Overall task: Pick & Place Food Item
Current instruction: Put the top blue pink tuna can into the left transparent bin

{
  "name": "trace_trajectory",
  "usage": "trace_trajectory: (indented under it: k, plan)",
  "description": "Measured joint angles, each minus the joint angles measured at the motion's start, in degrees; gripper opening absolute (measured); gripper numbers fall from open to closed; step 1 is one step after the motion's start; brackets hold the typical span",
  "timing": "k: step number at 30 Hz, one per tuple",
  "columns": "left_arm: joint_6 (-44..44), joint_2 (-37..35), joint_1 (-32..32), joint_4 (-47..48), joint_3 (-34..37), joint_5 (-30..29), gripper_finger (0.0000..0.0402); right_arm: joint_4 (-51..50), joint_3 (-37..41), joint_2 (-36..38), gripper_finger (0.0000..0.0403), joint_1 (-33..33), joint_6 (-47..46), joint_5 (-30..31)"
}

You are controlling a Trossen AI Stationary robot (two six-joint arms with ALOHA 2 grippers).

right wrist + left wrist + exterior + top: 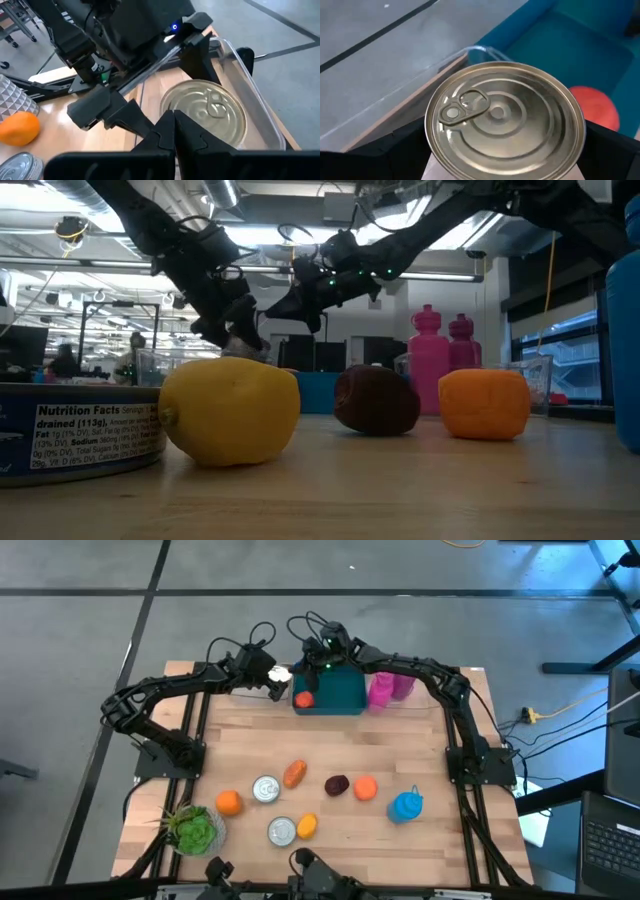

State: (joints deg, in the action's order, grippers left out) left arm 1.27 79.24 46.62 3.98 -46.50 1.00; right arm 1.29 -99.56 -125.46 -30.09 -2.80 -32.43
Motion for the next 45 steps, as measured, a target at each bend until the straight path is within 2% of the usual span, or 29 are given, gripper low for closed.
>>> trace_trajectory:
  k: [16, 28, 36, 40, 45]
  plan:
    - [-0.03, -0.13, 0.01, -2.94, 0.00, 0.08, 0.0400, -1.05, 0.00, -2.44, 0.0000, 0.02, -1.28, -0.32]
    - [-1.12, -2.99, -0.01, -2.94, 0.09, -1.82, 0.0400, -1.89, -0.01, -2.72, 0.0000, 0.00, -2.76, -2.73]
    - [-1.49, -3.02, -0.01, 1.01, 0.04, -0.82, 0.0400, 0.39, -1.45, -2.11, 0.0000, -0.39, -4.29, -2.51]
    - [-1.96, -3.02, -0.01, 1.83, 0.04, -0.80, 0.0400, 0.25, -2.81, -2.11, 0.0000, -0.18, -4.29, 2.11]
    - [-2.13, -3.02, -0.01, 0.62, 0.04, 1.18, 0.0400, -1.69, -3.64, -2.35, 0.0000, 0.17, -4.27, 2.89]
